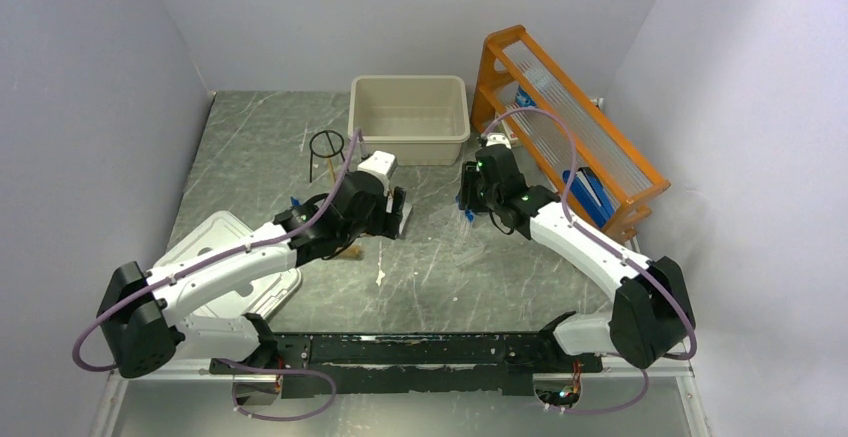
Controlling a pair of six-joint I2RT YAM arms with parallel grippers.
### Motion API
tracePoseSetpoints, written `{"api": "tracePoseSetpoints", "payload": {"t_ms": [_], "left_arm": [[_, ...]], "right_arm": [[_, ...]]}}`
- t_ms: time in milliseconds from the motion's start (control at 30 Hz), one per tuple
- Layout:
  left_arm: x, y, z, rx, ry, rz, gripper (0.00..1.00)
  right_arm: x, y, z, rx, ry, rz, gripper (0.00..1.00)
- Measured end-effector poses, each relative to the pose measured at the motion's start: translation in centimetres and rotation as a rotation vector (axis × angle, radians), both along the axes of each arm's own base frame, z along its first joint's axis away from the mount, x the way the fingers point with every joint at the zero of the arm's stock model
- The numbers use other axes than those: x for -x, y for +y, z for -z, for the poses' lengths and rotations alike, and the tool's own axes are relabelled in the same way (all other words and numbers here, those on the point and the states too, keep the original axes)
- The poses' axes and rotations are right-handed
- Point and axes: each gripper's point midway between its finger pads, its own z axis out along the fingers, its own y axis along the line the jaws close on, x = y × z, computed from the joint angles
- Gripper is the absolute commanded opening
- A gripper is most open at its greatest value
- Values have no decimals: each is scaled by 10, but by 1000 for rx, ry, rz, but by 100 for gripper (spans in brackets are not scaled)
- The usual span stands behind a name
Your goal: Organize the chemistry lab equipment
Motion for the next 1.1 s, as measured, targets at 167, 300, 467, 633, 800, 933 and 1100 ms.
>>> {"api": "tracePoseSetpoints", "payload": {"t_ms": [167,300,467,633,800,933,1100], "left_arm": [[-22,44,31,-51,126,-191,81],[-47,91,36,-27,174,-370,83],[-85,125,3,35,129,-514,81],[-146,137,-35,91,48,-602,71],[-193,164,-14,56,89,-681,63],[-206,183,18,30,167,-700,55],[-209,193,48,31,258,-678,44]], "right_arm": [[7,11,-11,-23,-23,-43,50],[11,23,-14,-42,-32,-72,50],[12,39,-25,-103,-60,-97,50],[13,51,-38,-159,-89,-117,50],[15,59,-46,-195,-110,-139,50],[18,71,-46,-205,-111,-166,49],[25,89,-34,-193,-83,-210,49]]}}
